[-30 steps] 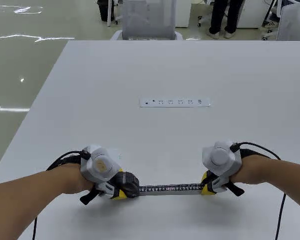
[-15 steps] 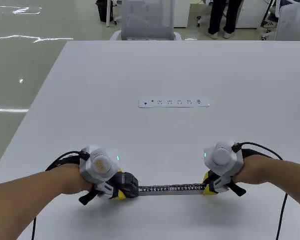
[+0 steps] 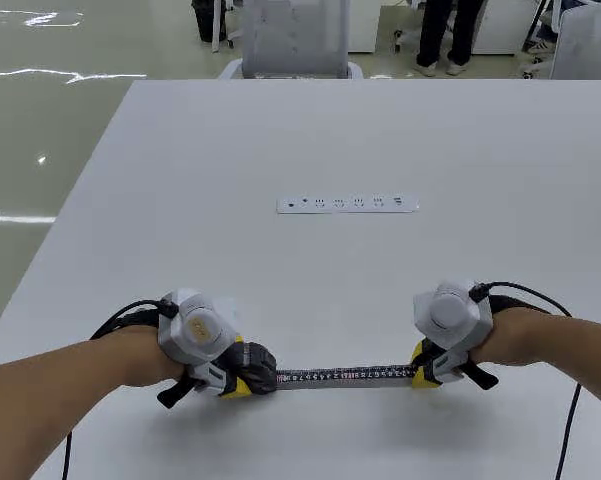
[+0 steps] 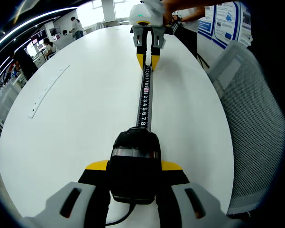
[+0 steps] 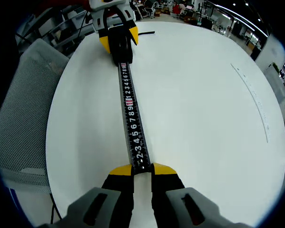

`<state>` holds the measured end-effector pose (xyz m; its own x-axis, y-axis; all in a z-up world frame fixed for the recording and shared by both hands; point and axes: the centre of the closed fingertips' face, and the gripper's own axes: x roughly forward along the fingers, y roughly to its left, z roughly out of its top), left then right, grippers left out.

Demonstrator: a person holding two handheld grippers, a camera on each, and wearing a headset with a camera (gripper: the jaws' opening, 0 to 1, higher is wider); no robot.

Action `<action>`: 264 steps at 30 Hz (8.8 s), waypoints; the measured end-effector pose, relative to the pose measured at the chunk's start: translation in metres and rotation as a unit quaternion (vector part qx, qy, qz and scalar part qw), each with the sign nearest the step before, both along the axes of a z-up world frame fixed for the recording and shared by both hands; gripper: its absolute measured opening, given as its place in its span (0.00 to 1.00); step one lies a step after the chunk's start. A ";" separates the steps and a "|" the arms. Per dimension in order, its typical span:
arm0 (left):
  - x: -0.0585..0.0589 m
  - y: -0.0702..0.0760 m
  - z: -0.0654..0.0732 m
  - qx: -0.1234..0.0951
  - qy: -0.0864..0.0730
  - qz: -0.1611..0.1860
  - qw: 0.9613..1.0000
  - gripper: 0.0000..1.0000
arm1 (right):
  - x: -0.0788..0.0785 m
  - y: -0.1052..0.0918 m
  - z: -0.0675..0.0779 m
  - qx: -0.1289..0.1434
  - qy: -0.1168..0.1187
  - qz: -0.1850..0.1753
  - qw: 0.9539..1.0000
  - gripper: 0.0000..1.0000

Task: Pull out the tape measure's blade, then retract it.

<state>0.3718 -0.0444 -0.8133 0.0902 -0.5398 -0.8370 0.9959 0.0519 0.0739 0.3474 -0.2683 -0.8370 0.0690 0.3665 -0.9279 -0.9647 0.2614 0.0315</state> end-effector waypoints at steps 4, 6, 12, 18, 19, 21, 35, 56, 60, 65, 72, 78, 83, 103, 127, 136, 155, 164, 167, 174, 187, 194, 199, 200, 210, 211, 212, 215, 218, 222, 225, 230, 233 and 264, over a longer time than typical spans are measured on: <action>0.000 0.000 0.000 0.000 0.000 0.000 1.000 0.33 | 0.000 -0.001 0.000 0.000 0.000 0.001 1.000 0.12; 0.000 0.000 0.000 0.000 0.000 0.000 1.000 0.33 | 0.000 -0.003 0.000 -0.001 0.000 0.002 1.000 0.12; -0.001 0.000 0.001 -0.001 0.001 0.000 1.000 0.33 | -0.001 -0.006 0.001 -0.001 0.000 0.002 1.000 0.12; 0.000 0.000 0.000 -0.001 0.001 0.000 1.000 0.33 | -0.001 -0.008 0.000 -0.001 -0.001 0.001 1.000 0.12; 0.000 0.000 0.000 -0.001 0.000 0.001 1.000 0.33 | -0.001 -0.009 0.000 -0.001 -0.002 0.001 1.000 0.12; 0.000 0.000 0.000 -0.001 0.000 0.001 1.000 0.33 | -0.001 -0.010 0.000 -0.002 -0.002 -0.001 1.000 0.12; 0.000 0.000 0.000 0.000 -0.002 0.001 1.000 0.33 | -0.002 -0.018 0.000 -0.007 -0.002 -0.002 1.000 0.12; -0.001 0.000 0.000 0.001 -0.001 0.001 1.000 0.33 | -0.003 -0.025 0.001 -0.006 -0.003 -0.008 1.000 0.12; 0.000 0.000 0.000 0.001 0.000 0.000 1.000 0.33 | -0.003 -0.025 0.001 -0.007 -0.002 -0.008 1.000 0.13; 0.000 0.000 0.000 -0.001 0.000 0.001 1.000 0.33 | -0.003 -0.025 0.001 -0.004 -0.004 -0.012 1.000 0.13; 0.000 -0.001 0.000 0.000 -0.002 -0.001 1.000 0.33 | -0.003 -0.024 0.001 0.004 -0.016 -0.010 1.000 0.15; 0.000 0.000 0.000 0.001 -0.002 -0.003 1.000 0.33 | -0.002 -0.023 0.002 0.014 -0.029 -0.003 0.999 0.16; 0.000 -0.001 0.000 0.001 0.000 -0.004 1.000 0.33 | 0.000 -0.026 0.001 0.015 -0.033 -0.020 0.999 0.18; 0.000 -0.003 0.002 -0.013 -0.003 -0.013 1.000 0.34 | -0.007 -0.033 0.014 0.048 -0.058 -0.101 0.992 0.45; 0.006 0.036 0.024 -0.110 0.042 0.204 0.972 0.87 | -0.032 -0.047 0.031 0.128 -0.067 -0.244 0.959 0.81; -0.009 0.069 0.034 -0.155 0.027 0.284 0.946 0.99 | -0.043 -0.061 0.041 0.150 -0.107 -0.298 0.937 1.00; -0.052 0.120 0.058 -0.213 0.007 0.389 0.896 0.99 | -0.091 -0.093 0.066 0.186 -0.158 -0.368 0.897 1.00; -0.069 0.128 0.072 -0.224 -0.003 0.381 0.897 0.99 | -0.113 -0.108 0.071 0.202 -0.170 -0.395 0.880 1.00; -0.075 0.134 0.072 -0.226 -0.005 0.383 0.896 0.99 | -0.123 -0.115 0.070 0.200 -0.175 -0.402 0.876 1.00; -0.078 0.154 0.062 -0.224 -0.006 0.407 0.886 0.99 | -0.134 -0.113 0.068 0.185 -0.174 -0.392 0.884 1.00; -0.073 0.157 0.056 -0.224 -0.007 0.402 0.888 0.98 | -0.129 -0.108 0.074 0.176 -0.176 -0.388 0.887 1.00; -0.077 0.157 0.058 -0.225 -0.008 0.405 0.886 0.98 | -0.128 -0.112 0.079 0.180 -0.186 -0.390 0.884 1.00; -0.078 0.156 0.058 -0.228 -0.006 0.407 0.884 0.99 | -0.129 -0.112 0.074 0.181 -0.182 -0.393 0.883 1.00; -0.079 0.154 0.060 -0.232 -0.009 0.403 0.885 0.98 | -0.130 -0.112 0.073 0.180 -0.181 -0.392 0.884 1.00; -0.070 0.153 0.069 -0.238 -0.015 0.429 0.871 0.99 | -0.129 -0.111 0.074 0.181 -0.178 -0.391 0.885 1.00; -0.068 0.153 0.069 -0.237 -0.019 0.432 0.870 0.99 | -0.129 -0.111 0.074 0.181 -0.178 -0.391 0.885 1.00; -0.067 0.152 0.070 -0.237 -0.020 0.435 0.869 0.99 | -0.129 -0.110 0.074 0.181 -0.178 -0.390 0.885 1.00; -0.068 0.138 0.072 -0.230 -0.018 0.438 0.869 0.99 | -0.126 -0.107 0.075 0.183 -0.183 -0.383 0.887 1.00; -0.069 0.129 0.073 -0.229 -0.020 0.431 0.872 0.99 | -0.124 -0.106 0.075 0.184 -0.183 -0.378 0.889 1.00; -0.068 0.120 0.074 -0.228 -0.022 0.420 0.878 0.99 | -0.120 -0.104 0.079 0.191 -0.188 -0.373 0.888 0.99; -0.063 0.116 0.075 -0.233 -0.027 0.415 0.879 0.99 | -0.118 -0.103 0.081 0.194 -0.189 -0.368 0.889 0.98; -0.060 0.105 0.079 -0.238 -0.025 0.425 0.873 0.99 | -0.115 -0.098 0.082 0.192 -0.187 -0.354 0.896 0.97; -0.057 0.098 0.079 -0.241 -0.030 0.419 0.875 0.99 | -0.112 -0.094 0.082 0.191 -0.184 -0.346 0.900 0.96; -0.055 0.050 0.068 -0.231 -0.053 0.409 0.881 0.99 | -0.056 -0.066 0.083 0.114 -0.162 -0.164 0.966 0.84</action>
